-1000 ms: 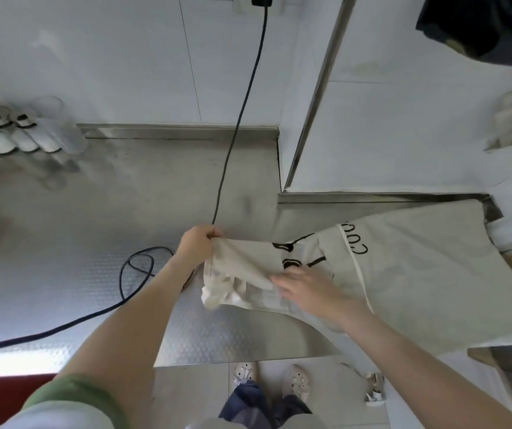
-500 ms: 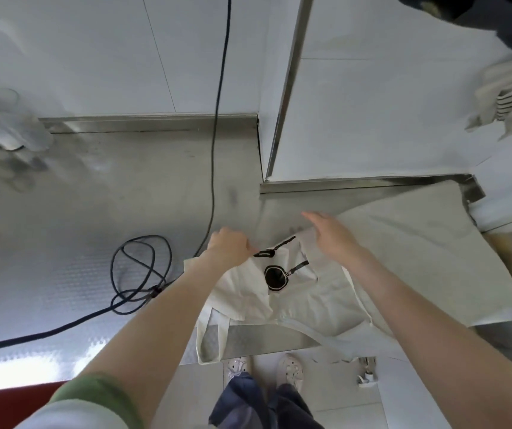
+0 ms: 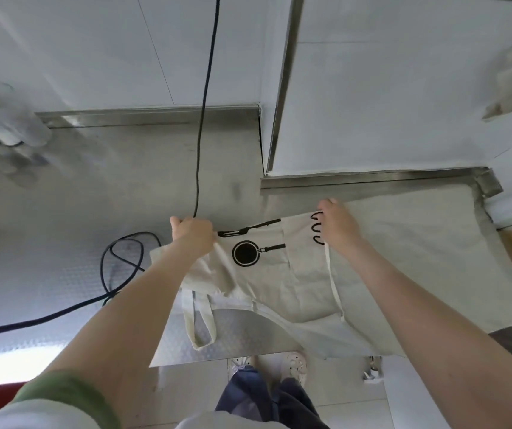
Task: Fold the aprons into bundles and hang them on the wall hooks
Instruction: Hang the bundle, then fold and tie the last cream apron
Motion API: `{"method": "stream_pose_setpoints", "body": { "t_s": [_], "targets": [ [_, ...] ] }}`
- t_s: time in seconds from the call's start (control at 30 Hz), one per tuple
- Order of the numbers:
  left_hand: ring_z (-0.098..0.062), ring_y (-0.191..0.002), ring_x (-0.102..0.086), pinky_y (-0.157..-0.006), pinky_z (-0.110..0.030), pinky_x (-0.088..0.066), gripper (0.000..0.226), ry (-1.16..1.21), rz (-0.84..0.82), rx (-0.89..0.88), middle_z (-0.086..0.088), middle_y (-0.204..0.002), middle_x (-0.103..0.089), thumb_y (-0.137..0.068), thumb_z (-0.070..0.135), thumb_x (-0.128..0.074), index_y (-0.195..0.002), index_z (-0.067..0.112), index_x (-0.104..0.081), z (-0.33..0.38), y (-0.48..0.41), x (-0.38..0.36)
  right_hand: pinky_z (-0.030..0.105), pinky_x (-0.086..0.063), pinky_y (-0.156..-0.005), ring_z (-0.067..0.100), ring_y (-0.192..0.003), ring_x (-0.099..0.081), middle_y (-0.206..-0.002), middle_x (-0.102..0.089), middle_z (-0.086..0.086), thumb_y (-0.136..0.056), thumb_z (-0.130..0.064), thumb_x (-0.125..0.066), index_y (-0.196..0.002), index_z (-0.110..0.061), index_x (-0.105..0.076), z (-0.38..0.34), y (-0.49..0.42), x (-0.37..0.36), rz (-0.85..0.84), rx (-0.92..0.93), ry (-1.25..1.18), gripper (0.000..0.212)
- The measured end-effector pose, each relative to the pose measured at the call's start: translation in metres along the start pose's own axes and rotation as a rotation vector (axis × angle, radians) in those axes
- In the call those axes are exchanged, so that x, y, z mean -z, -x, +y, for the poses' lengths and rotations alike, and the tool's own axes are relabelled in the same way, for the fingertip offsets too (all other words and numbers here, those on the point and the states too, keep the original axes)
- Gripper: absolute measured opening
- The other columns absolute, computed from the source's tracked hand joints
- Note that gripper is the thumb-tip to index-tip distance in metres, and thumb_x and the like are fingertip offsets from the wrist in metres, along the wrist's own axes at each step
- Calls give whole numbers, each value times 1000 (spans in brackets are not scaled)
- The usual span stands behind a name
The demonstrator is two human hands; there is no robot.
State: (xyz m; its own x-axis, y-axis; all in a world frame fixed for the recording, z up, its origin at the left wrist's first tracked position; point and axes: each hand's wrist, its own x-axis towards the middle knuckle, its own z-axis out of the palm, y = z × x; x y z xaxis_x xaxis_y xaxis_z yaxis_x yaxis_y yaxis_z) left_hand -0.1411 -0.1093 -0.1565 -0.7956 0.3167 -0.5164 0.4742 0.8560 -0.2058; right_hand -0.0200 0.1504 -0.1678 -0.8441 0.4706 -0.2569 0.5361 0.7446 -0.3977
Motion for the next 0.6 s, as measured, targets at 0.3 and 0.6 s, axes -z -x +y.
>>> {"method": "stream_pose_setpoints", "body": {
  "t_s": [0.3,0.6],
  "targets": [
    [-27,-120,-41,-98,-33,-35,34,310,207,-334,-8,-123,-46,-92,25,-52,-122,9,-48,48,13,-13,26,-37,-73,21,-96,-51,-104,-53,4,-81,-19,-73,-111,-12,-51,30,56,0,-292,-20,-207,38],
    [-34,-124,-35,-101,-43,-38,60,132,-78,-492,-14,-139,-34,-92,48,-45,-136,7,-36,102,16,-24,23,-25,-54,10,-63,-33,-69,-36,-5,-82,-24,-70,-60,-18,-35,48,142,-19,-650,74,-13,42]
  ]
}}
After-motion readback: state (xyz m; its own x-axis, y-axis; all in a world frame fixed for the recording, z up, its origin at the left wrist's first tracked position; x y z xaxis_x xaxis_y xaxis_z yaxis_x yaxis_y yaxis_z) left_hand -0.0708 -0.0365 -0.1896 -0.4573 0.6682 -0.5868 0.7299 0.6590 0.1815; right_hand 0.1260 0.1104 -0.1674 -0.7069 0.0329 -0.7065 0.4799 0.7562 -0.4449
